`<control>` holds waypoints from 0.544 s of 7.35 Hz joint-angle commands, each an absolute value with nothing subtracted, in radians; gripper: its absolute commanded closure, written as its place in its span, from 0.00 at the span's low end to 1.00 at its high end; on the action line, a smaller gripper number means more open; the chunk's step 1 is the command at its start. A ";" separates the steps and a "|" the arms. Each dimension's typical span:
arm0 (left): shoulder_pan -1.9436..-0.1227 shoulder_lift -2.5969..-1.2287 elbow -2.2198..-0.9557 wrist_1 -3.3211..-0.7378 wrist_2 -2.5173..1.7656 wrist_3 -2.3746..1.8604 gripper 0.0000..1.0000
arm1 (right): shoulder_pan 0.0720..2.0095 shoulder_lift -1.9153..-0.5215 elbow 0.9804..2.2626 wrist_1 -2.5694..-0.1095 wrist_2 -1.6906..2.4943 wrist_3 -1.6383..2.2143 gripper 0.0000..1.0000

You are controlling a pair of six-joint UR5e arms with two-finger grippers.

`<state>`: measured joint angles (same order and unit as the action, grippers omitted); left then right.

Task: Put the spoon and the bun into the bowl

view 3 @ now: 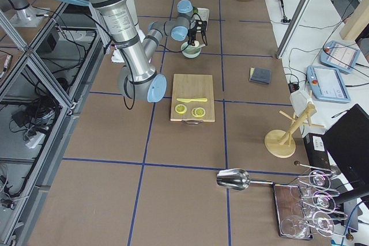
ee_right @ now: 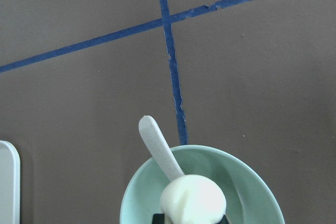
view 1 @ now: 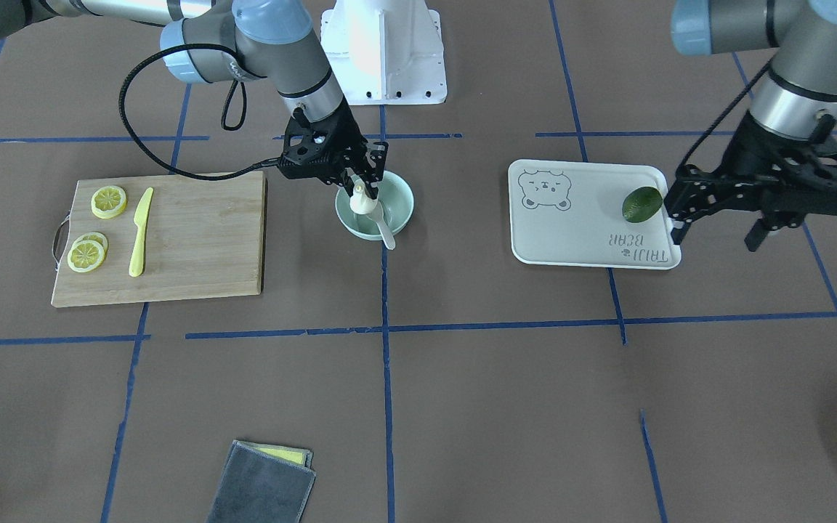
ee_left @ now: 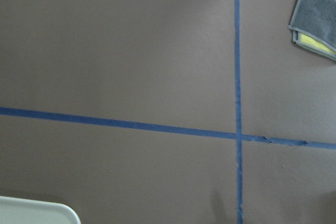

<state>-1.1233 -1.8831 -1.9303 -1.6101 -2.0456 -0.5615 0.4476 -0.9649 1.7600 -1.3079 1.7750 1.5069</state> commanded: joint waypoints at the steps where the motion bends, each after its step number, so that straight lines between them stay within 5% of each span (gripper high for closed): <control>1: -1.238 -1.826 -1.892 -1.609 -2.071 -0.346 0.00 | 0.443 -0.951 1.746 -1.308 1.773 1.506 0.01; 4: -1.316 -1.758 -1.852 -1.611 -2.072 -0.191 0.00 | 0.445 -0.953 1.766 -1.312 1.776 1.522 0.00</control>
<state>-1.2792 -1.7883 -1.8644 -1.6111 -2.0715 -0.2606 0.4446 -0.9516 1.7572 -1.3093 1.7747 1.5164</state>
